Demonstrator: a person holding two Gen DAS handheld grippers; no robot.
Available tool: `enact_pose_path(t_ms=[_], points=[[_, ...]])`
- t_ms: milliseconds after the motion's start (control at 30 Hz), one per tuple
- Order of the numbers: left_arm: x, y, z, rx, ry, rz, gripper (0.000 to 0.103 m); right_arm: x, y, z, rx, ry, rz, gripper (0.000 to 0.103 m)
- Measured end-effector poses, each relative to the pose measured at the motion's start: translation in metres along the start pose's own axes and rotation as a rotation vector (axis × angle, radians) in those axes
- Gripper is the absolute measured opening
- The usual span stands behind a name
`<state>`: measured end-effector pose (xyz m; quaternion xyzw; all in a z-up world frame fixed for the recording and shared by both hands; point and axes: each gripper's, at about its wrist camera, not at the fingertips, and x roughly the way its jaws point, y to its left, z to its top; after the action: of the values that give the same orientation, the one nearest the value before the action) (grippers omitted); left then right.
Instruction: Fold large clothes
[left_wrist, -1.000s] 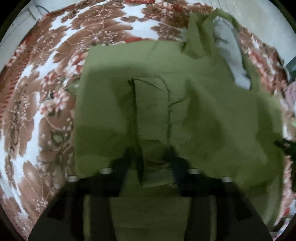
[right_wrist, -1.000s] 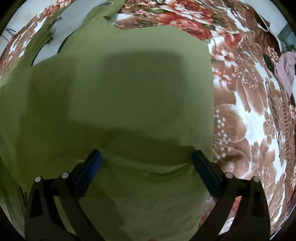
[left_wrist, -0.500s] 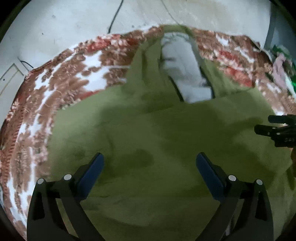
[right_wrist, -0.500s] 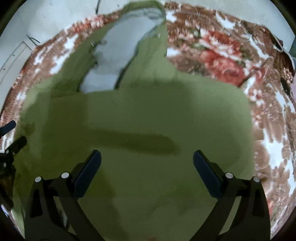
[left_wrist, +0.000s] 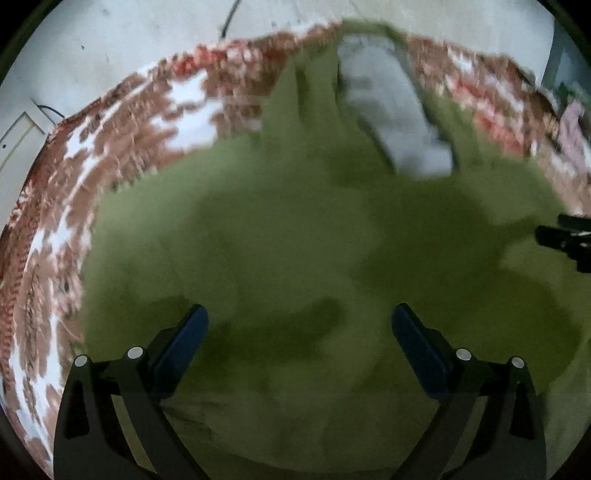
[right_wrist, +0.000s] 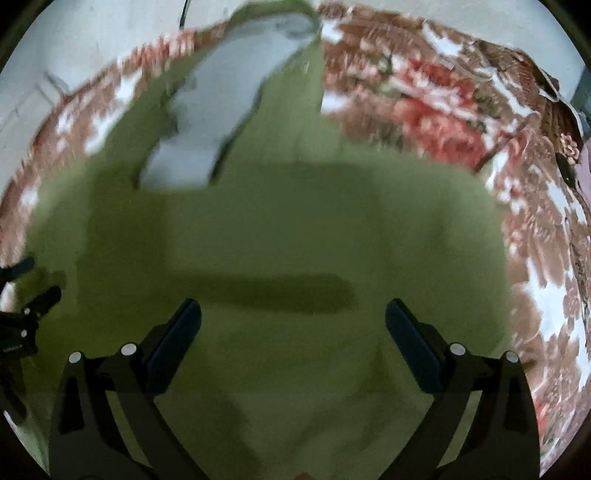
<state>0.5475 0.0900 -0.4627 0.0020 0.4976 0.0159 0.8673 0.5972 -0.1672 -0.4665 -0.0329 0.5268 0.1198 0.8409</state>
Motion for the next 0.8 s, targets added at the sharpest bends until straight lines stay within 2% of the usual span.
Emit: enact_pose_path(t_ms=[133, 233, 333, 433, 600, 667, 700, 733, 800], points=[[-0.020, 0.015, 0.049, -0.058, -0.052, -0.068, 0.098, -0.018, -0.020, 0.053, 0.072, -0.039, 0.043, 0.098], [-0.018, 0.030, 0.097, -0.091, -0.084, -0.143, 0.098, -0.014, -0.038, 0.091, 0.105, -0.055, 0.070, 0.098], [-0.007, 0.036, 0.136, -0.086, -0.091, -0.170, 0.098, 0.002, -0.052, 0.133, 0.143, -0.029, 0.103, 0.098], [0.022, 0.038, 0.178, -0.039, -0.065, -0.149, 0.097, 0.021, -0.050, 0.176, 0.097, -0.032, 0.074, 0.098], [0.085, 0.035, 0.241, 0.027, -0.025, -0.148, 0.096, 0.062, -0.027, 0.250, -0.040, -0.068, 0.038, 0.098], [0.109, 0.034, 0.265, 0.025, -0.014, -0.153, 0.096, 0.079, -0.019, 0.272, -0.073, -0.072, 0.033, 0.093], [0.120, 0.033, 0.277, 0.027, -0.014, -0.162, 0.096, 0.087, -0.017, 0.280, -0.084, -0.070, 0.028, 0.084], [0.130, 0.031, 0.289, 0.032, -0.015, -0.177, 0.096, 0.100, -0.014, 0.293, -0.097, -0.065, 0.008, 0.080], [0.146, 0.028, 0.308, 0.040, -0.021, -0.193, 0.093, 0.125, -0.013, 0.314, -0.097, -0.045, -0.017, 0.080]])
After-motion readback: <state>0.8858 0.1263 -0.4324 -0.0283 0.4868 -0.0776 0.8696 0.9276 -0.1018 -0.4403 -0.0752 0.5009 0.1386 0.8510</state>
